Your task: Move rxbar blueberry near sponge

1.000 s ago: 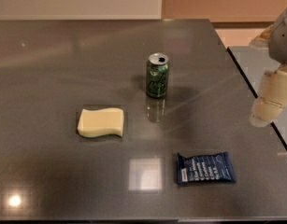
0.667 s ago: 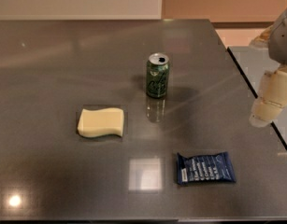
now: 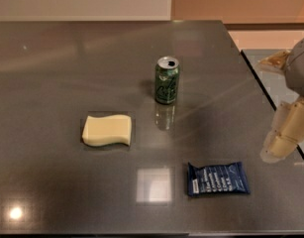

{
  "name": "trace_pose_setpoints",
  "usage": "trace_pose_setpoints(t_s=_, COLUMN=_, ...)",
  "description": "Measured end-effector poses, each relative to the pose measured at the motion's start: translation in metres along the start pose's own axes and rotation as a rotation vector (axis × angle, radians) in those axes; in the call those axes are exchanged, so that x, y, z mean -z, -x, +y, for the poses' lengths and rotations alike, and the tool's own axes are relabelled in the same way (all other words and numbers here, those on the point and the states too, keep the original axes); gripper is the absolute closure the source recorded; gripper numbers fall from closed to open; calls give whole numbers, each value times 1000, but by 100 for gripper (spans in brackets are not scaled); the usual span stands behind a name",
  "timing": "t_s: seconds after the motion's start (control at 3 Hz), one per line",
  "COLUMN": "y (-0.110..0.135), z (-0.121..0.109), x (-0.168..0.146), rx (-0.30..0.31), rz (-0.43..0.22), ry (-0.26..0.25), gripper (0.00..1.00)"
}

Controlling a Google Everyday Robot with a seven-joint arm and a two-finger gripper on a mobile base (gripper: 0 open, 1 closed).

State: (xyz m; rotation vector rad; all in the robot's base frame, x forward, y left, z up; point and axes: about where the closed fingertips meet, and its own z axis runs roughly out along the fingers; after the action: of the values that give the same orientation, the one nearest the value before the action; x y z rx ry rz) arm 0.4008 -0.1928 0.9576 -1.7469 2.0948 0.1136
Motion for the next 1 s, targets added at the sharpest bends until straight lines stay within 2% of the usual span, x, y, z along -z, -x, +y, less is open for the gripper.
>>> trace_pose_setpoints(t_s=0.33, y=1, z=35, x=-31, rx=46, rz=-58, ry=66, gripper=0)
trace_pose_setpoints(t_s=0.67, y=-3, z=65, x=-59, rx=80, rz=-81, ry=128, gripper=0)
trace_pose_setpoints(t_s=1.0, y=-10, z=93, x=-106, rx=119, rz=-99, ry=148, gripper=0)
